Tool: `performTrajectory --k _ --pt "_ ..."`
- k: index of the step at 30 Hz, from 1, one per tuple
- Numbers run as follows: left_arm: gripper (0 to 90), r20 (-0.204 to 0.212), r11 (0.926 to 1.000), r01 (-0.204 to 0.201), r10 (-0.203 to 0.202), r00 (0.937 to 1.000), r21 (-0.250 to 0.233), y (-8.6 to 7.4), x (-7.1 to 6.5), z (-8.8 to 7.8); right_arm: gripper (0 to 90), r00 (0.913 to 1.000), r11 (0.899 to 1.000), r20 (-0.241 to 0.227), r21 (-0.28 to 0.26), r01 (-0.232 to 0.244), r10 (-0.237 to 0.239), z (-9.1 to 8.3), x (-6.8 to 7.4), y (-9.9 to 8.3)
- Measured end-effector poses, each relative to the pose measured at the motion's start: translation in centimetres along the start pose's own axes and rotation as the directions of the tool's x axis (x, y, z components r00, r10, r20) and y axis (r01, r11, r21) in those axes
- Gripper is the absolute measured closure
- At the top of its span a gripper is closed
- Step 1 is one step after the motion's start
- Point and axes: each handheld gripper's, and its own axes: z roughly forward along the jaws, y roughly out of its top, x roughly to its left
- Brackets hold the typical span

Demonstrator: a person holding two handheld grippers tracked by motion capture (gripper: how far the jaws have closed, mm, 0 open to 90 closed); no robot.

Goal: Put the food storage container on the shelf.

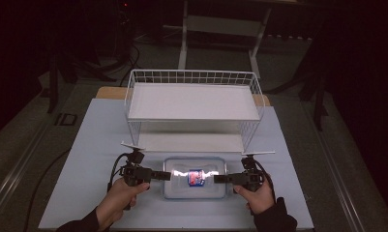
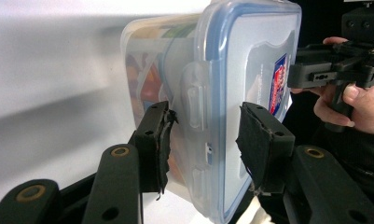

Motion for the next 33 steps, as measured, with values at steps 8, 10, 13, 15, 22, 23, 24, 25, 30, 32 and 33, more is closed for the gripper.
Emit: performTrajectory --k 8,10,13,15,22,23,24,25,30,32,33 --pt "54.5 -0.001 0.9985 -0.044 0.044 0.9990 -0.033 0.8 -1.0 -0.6 36.1 0.9998 0.999 -0.016 -0.040 0.014 -0.014 -0.6 0.0 0.5" --pt "54.7 -0.006 0.9971 -0.063 0.062 0.9980 -0.043 1.2 -1.3 -0.7 35.3 0.9996 0.998 -0.011 -0.052 0.026 -0.026 -0.9 0.2 0.9" --pt "54.7 -0.021 0.9925 -0.098 0.097 0.9951 -0.073 1.6 -1.9 -0.8 34.0 0.9991 0.996 0.004 -0.075 0.043 -0.043 -1.2 0.5 1.5" --pt "54.7 -0.031 0.9878 -0.124 0.122 0.9921 -0.094 2.1 -2.1 -0.9 33.8 0.9990 0.995 0.004 -0.089 0.046 -0.045 -1.4 0.5 2.0" --pt "54.5 -0.031 0.9805 -0.139 0.136 0.9903 -0.140 3.5 -2.0 -0.6 33.1 0.9977 0.989 0.021 -0.131 0.067 -0.065 -1.8 0.5 3.8" --pt "54.5 -0.032 0.9793 -0.141 0.138 0.9900 -0.146 3.7 -1.9 -0.5 33.1 0.9972 0.988 0.029 -0.135 0.072 -0.069 -1.8 0.4 4.1" --pt "54.4 -0.034 0.9773 -0.146 0.142 0.9892 -0.153 3.9 -1.8 -0.4 33.1 0.9967 0.987 0.035 -0.140 0.077 -0.073 -1.8 0.4 4.4" --pt "54.3 -0.032 0.9745 -0.150 0.147 0.9886 -0.166 4.0 -1.7 -0.2 33.1 0.9961 0.986 0.041 -0.143 0.083 -0.078 -1.8 0.3 4.7" --pt "54.2 -0.027 0.9647 -0.166 0.164 0.9860 -0.204 4.6 -1.0 0.6 33.1 0.9941 0.981 0.057 -0.164 0.100 -0.092 -1.8 -0.1 5.9" --pt "53.9 -0.029 0.9655 -0.162 0.160 0.9867 -0.204 4.7 -0.7 0.9 33.1 0.9933 0.980 0.067 -0.168 0.104 -0.094 -1.7 -0.3 6.0" --pt "53.7 -0.031 0.9662 -0.158 0.155 0.9874 -0.203 4.8 -0.6 1.1 33.2 0.9934 0.981 0.073 -0.167 0.100 -0.089 -1.5 -0.6 6.1"
